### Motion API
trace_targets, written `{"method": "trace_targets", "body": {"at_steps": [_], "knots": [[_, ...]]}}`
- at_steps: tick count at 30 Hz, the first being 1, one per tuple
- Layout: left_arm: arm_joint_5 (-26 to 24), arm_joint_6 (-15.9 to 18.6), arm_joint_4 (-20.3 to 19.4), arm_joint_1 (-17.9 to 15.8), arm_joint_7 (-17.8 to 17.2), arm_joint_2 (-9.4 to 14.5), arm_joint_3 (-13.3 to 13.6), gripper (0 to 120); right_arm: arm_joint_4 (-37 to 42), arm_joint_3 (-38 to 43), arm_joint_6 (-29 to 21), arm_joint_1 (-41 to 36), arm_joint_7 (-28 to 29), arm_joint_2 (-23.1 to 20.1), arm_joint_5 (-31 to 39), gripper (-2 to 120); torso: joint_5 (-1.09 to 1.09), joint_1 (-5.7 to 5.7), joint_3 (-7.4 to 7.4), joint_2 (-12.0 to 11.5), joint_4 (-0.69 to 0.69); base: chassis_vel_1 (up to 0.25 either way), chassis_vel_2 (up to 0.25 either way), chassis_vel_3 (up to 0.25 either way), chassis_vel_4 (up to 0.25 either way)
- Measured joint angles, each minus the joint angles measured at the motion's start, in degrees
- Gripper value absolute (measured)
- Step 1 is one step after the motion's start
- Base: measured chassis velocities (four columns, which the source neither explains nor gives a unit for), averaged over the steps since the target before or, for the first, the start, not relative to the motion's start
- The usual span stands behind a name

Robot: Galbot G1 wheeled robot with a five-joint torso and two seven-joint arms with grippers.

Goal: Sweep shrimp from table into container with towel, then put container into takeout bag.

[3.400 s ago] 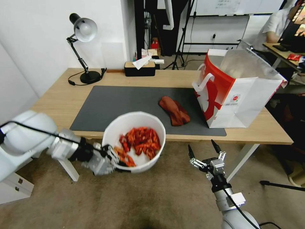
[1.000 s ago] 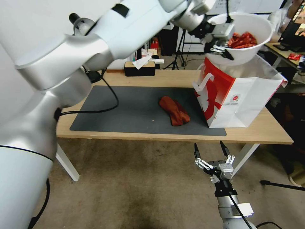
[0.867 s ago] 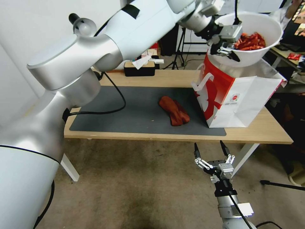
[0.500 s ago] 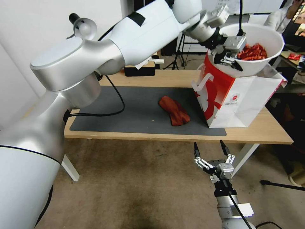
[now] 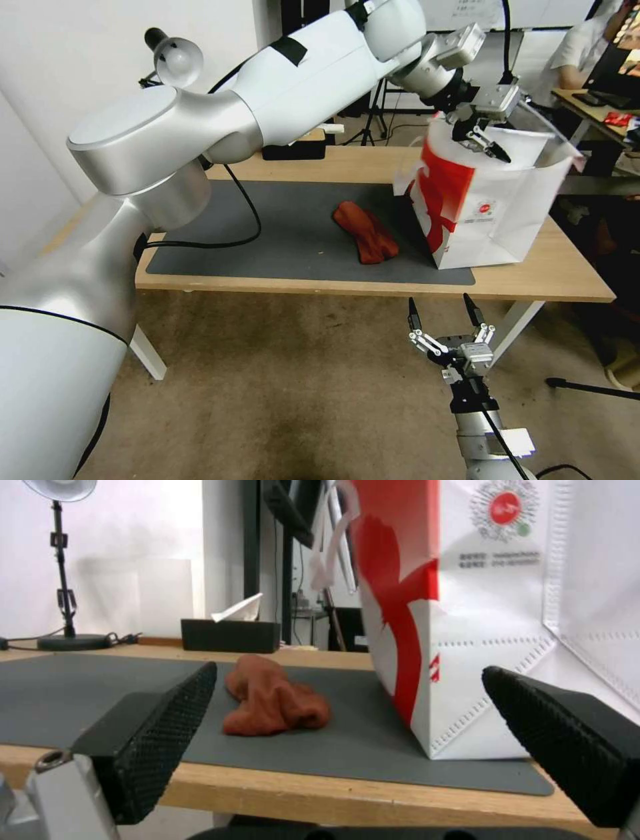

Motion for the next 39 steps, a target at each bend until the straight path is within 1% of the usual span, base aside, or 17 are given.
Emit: {"method": "trace_targets", "body": {"at_steps": [7,10,12,16,18,19,21,24,26,27,29,32,33,34,35,36,39], "knots": [[0.2,0.3,-0.9,-0.5,-0.6,0.9,-3.7,70,-0.1,-0.1,-0.2,0.4,0.0,0.0,0.0,100,0.01,0.00,0.00,0.0,-0.02,0.000,0.000,0.000,0.000],[0.1,1.9,-3.4,-1.0,-2.6,3.3,-5.6,82,-0.1,-0.2,-0.4,0.4,0.0,-0.2,0.0,100,0.01,0.00,0.00,0.0,-0.02,0.000,0.000,0.000,0.000],[0.2,3.4,-7.8,-0.1,-6.5,8.0,-8.4,95,-0.1,-0.2,-0.6,0.4,0.0,-0.3,0.0,100,0.00,0.00,-0.01,0.0,-0.01,0.000,0.000,0.000,0.000],[0.3,5.2,-11.7,1.8,-10.4,12.1,-10.4,99,-0.3,-0.3,-0.7,0.4,0.0,-0.3,0.0,100,-0.01,0.00,0.00,0.0,-0.01,0.000,0.000,0.000,0.000],[1.3,8.0,-18.5,5.6,-18.6,19.3,-14.2,100,-0.5,-0.5,-1.0,0.4,0.0,-0.3,0.0,100,-0.04,0.00,0.01,0.0,0.01,0.000,0.000,0.000,0.000],[1.3,8.0,-18.5,5.6,-18.6,19.3,-14.2,100,-0.5,-0.5,-1.0,0.4,0.0,-0.3,0.0,100,-0.04,0.00,0.01,0.0,0.01,0.000,0.000,0.000,0.000],[2.5,11.6,-24.6,8.5,-26.1,25.3,-17.9,100,-0.5,-0.6,-1.3,0.4,-0.1,-0.2,0.0,100,-0.06,0.00,0.01,0.0,0.04,0.000,0.000,0.000,0.000],[2.6,13.0,-27.1,9.4,-29.4,27.2,-19.0,100,-0.5,-0.7,-1.3,0.4,-0.1,-0.2,0.0,100,-0.05,0.00,0.00,0.0,0.02,0.000,0.000,0.000,0.000],[2.8,17.6,-33.8,12.4,-37.5,32.6,-22.4,100,-0.5,-0.9,-1.4,0.4,-0.1,-0.1,-0.1,100,-0.02,0.00,0.00,0.0,0.00,0.000,0.000,0.000,0.000],[2.8,17.6,-33.8,12.4,-37.5,32.6,-22.4,100,-0.5,-0.9,-1.4,0.4,-0.1,-0.1,-0.1,100,-0.02,0.00,0.00,0.0,0.00,0.000,0.000,0.000,0.000],[3.1,20.9,-39.4,16.6,-42.4,37.9,-26.6,100,-0.6,-1.0,-1.4,0.3,-0.1,0.1,-0.2,100,0.02,0.00,-0.01,0.0,-0.05,0.000,0.000,0.000,0.000],[3.7,22.7,-41.8,19.4,-44.7,40.7,-29.1,100,-0.6,-1.1,-1.4,0.3,-0.1,0.1,-0.2,100,-0.03,0.00,0.00,0.0,-0.02,0.000,0.000,0.000,0.000],[4.5,26.0,-45.5,23.9,-47.7,44.0,-33.1,100,-0.6,-1.3,-1.5,0.3,-0.1,0.1,-0.2,100,-0.10,0.00,0.00,0.0,0.08,0.000,0.000,0.000,0.000],[4.4,27.4,-48.4,26.9,-49.6,46.1,-35.8,100,-0.6,-1.4,-1.5,0.4,-0.1,0.2,-0.3,100,-0.06,0.01,0.00,0.0,-0.02,0.050,0.004,0.003,0.030],[4.2,28.7,-51.8,31.3,-51.6,49.2,-39.4,100,-0.6,-1.5,-1.7,0.3,-0.1,0.1,-0.3,100,0.01,0.00,-0.01,0.0,0.03,0.050,0.008,-0.004,0.030],[4.2,28.7,-51.8,31.3,-51.6,49.2,-39.4,100,-0.6,-1.5,-1.7,0.3,-0.1,0.1,-0.3,100,0.01,0.00,-0.01,0.0,0.03,0.050,0.008,-0.004,0.030],[4.1,28.8,-58.6,43.3,-54.1,55.5,-49.7,100,-0.6,-2.0,-1.9,0.4,-0.1,0.2,-0.5,100,0.03,-0.02,-0.01,0.0,0.03,0.000,0.000,0.000,0.000]]}}
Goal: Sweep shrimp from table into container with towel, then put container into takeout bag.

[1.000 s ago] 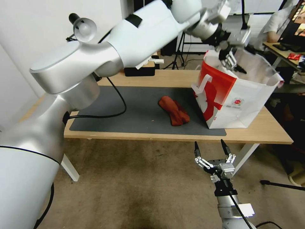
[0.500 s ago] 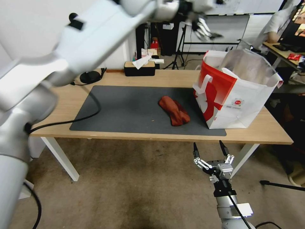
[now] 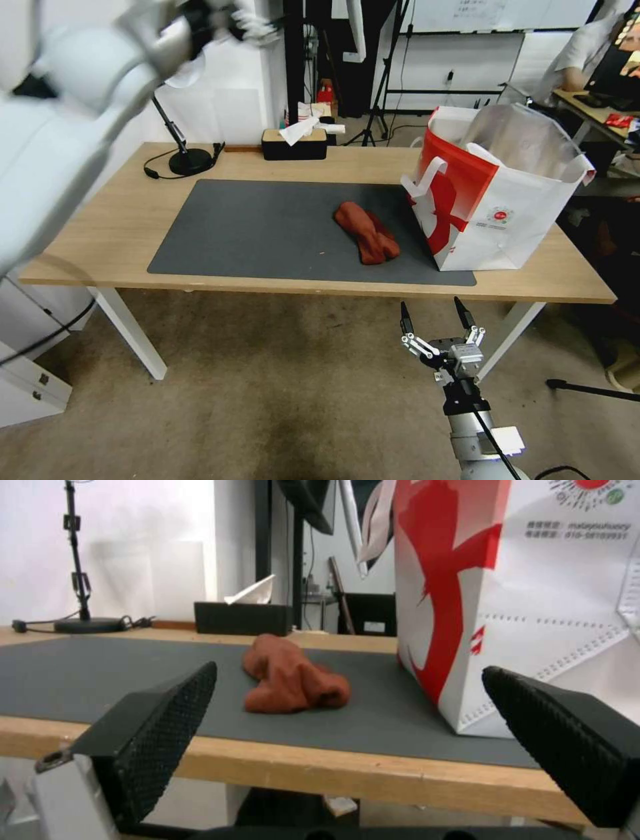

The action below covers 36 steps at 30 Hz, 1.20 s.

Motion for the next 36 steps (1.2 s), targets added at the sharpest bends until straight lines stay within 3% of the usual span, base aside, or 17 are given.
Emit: {"method": "trace_targets", "body": {"at_steps": [1,4,5,7,9,11,12,15,16,19,21,22,27,28,29,31,36], "knots": [[0.0,0.0,0.0,0.0,0.0,0.0,0.0,100,0.0,0.0,0.0,0.0,0.0,0.0,0.0,100,0.00,0.00,0.00,0.0,0.00,0.000,0.000,0.000,0.000],[-0.5,-1.7,-4.8,12.4,-4.9,4.4,-8.8,100,-0.2,-0.3,0.0,0.0,0.0,0.0,-0.3,100,-0.10,0.01,0.01,0.0,-0.01,0.000,0.000,0.000,0.000],[-0.5,-1.7,-4.8,12.4,-4.9,4.4,-8.8,100,-0.2,-0.3,0.0,0.0,0.0,0.0,-0.3,100,-0.10,0.01,0.01,0.0,-0.01,0.000,0.000,0.000,0.000],[-0.7,-2.1,-7.6,22.6,-8.5,5.5,-16.0,100,-0.7,-0.4,0.1,0.0,0.0,0.1,-0.3,100,0.00,0.00,0.00,0.0,-0.04,0.000,0.000,0.000,0.000],[-0.8,-2.1,-8.1,24.6,-9.3,5.6,-17.3,100,-0.8,-0.4,0.1,0.0,0.1,0.1,-0.3,100,-0.03,0.00,0.00,0.0,-0.04,0.000,0.000,0.000,0.000],[-1.9,-2.5,-11.4,36.6,-12.2,4.5,-26.3,100,-0.9,-0.4,0.2,0.1,0.1,0.2,-0.3,100,-0.01,0.01,0.01,0.0,-0.04,0.000,0.000,0.000,0.000],[-1.9,-2.5,-11.4,36.6,-12.2,4.5,-26.3,100,-0.9,-0.4,0.2,0.1,0.1,0.2,-0.3,100,-0.01,0.01,0.01,0.0,-0.04,0.000,0.000,0.000,0.000],[-2.0,-5.0,-14.1,49.0,-13.7,1.4,-35.2,100,-0.9,-0.4,0.3,0.0,0.1,0.2,-0.3,100,-0.02,0.01,0.00,0.0,-0.02,0.000,0.000,0.000,0.000],[-2.0,-5.0,-14.1,49.0,-13.7,1.4,-35.2,100,-0.9,-0.4,0.3,0.0,0.1,0.2,-0.3,100,-0.02,0.01,0.00,0.0,-0.02,0.000,0.000,0.000,0.000],[-0.6,-9.3,-16.9,60.8,-13.8,-3.1,-42.1,100,-1.0,-0.5,0.3,0.0,0.1,0.2,-0.4,100,-0.02,0.01,0.01,0.0,-0.02,0.000,0.000,0.000,0.000],[-0.6,-9.7,-17.2,61.9,-13.8,-3.6,-42.7,100,-1.0,-0.6,0.3,0.0,0.1,0.2,-0.5,100,-0.02,0.01,0.00,0.0,-0.02,0.000,0.000,0.000,0.000],[0.1,-12.4,-18.7,66.6,-13.8,-6.2,-44.7,100,-1.0,-0.6,0.4,0.0,0.1,0.3,-0.5,100,-0.02,0.01,0.00,0.0,-0.03,0.000,0.000,0.000,0.000],[1.6,-15.6,-20.4,72.3,-14.1,-10.3,-46.0,100,-1.1,-0.6,0.4,0.0,0.1,0.4,-0.6,100,-0.01,0.01,0.00,0.0,-0.02,0.000,0.000,0.000,0.000],[2.9,-17.5,-21.3,75.9,-15.0,-13.1,-46.2,100,-1.2,-0.7,0.4,0.0,0.1,0.6,-0.6,100,-0.03,0.01,0.01,0.0,-0.03,0.000,0.000,0.000,0.000],[2.9,-17.5,-21.3,75.9,-15.0,-13.1,-46.2,100,-1.2,-0.7,0.4,0.0,0.1,0.6,-0.6,100,-0.03,0.01,0.01,0.0,-0.03,0.000,0.000,0.000,0.000],[5.2,-21.9,-21.6,81.4,-16.8,-16.3,-44.9,100,-1.3,-0.8,0.5,-0.1,0.2,1.0,-0.8,100,-0.01,0.00,0.01,0.0,-0.01,0.000,0.000,0.000,0.000],[6.2,-28.5,-19.2,84.6,-17.9,-18.4,-42.8,100,-1.6,-1.0,0.5,-0.1,0.2,1.3,-1.0,100,-0.03,0.01,0.01,0.0,-0.04,0.000,0.000,0.000,0.000]]}}
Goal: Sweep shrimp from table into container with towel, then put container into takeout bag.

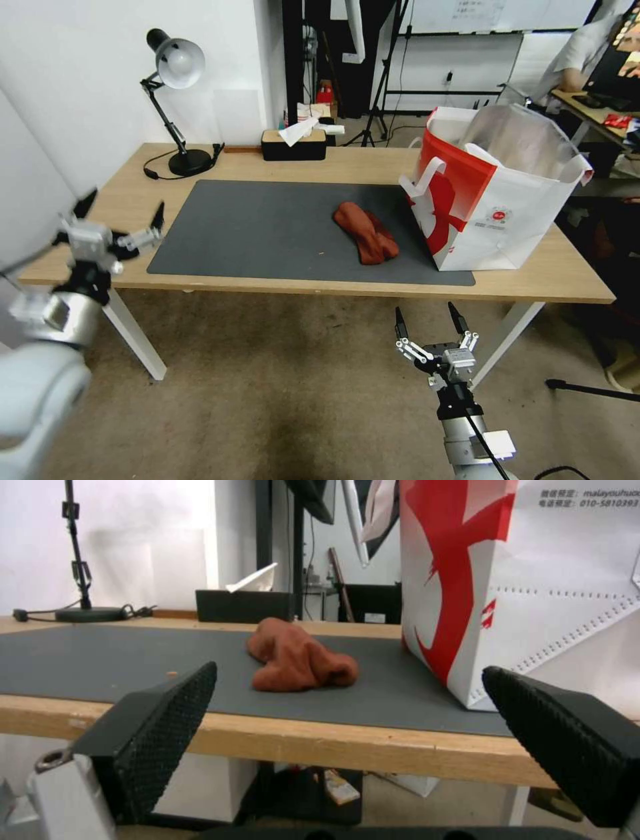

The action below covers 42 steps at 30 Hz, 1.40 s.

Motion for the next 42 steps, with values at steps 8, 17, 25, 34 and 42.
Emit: {"method": "trace_targets", "body": {"at_steps": [8,17,25,34,42], "knots": [[1.8,-13.2,4.7,4.1,-0.5,-4.3,5.6,100,-0.1,-0.1,-0.1,-0.2,0.1,0.1,-0.3,100,0.01,0.00,0.00,0.0,0.01,0.000,0.000,0.000,0.000],[5.3,-17.4,8.1,6.1,1.4,-7.1,9.3,100,-0.8,-0.2,-0.6,-0.4,0.6,0.4,-1.1,100,0.01,0.01,0.00,0.0,0.01,0.000,0.000,0.000,0.000],[5.9,-20.5,12.4,6.1,3.7,-7.5,11.6,100,-1.2,-0.3,-0.6,-0.5,1.3,0.8,-1.6,100,0.00,0.01,0.00,0.0,0.01,0.000,0.000,0.000,0.000],[5.9,-21.3,13.3,6.2,4.3,-7.6,11.8,100,-1.1,-0.4,-1.1,-0.6,1.4,0.9,-1.7,100,0.01,0.01,0.00,0.0,0.01,0.000,0.000,0.000,0.000],[5.9,-21.5,13.5,6.8,5.2,-7.8,11.9,100,-1.1,-0.8,-1.7,-0.6,1.4,1.3,-2.0,100,0.01,0.01,0.00,0.0,0.01,0.000,0.000,0.000,0.000]]}}
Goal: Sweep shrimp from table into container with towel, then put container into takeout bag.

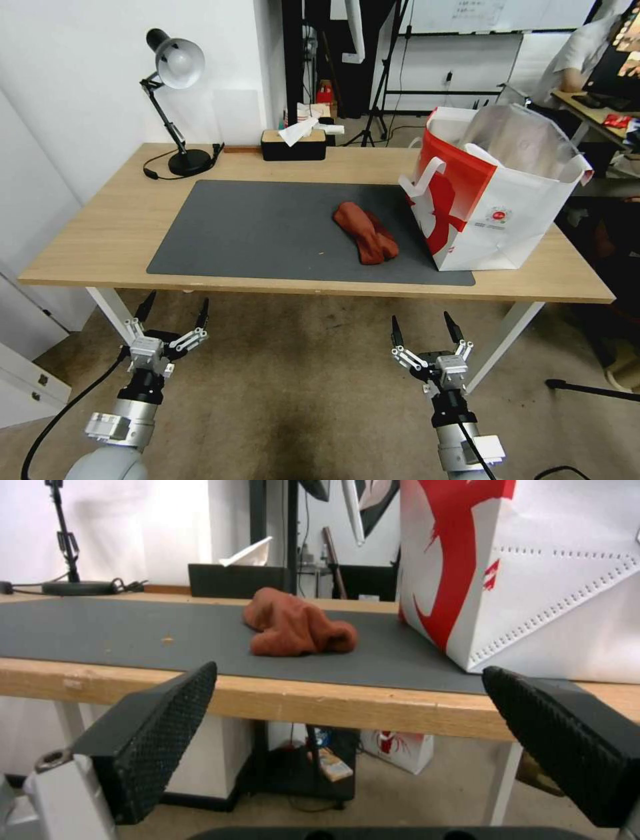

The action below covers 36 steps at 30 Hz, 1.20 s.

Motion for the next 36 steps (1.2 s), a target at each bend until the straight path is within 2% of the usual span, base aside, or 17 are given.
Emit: {"method": "trace_targets", "body": {"at_steps": [12,36], "knots": [[-0.1,-0.3,1.3,0.0,0.7,-0.1,0.0,100,0.0,-0.1,-0.3,-0.1,0.2,-0.1,-0.1,100,0.00,0.00,0.00,0.0,0.00,0.000,0.000,0.000,0.000],[-0.3,-0.4,0.9,0.2,0.7,-0.5,-1.3,100,-0.2,-0.1,-0.6,0.1,0.2,0.1,-0.1,100,0.00,0.00,0.00,0.0,0.00,0.000,0.000,0.000,0.000]]}}
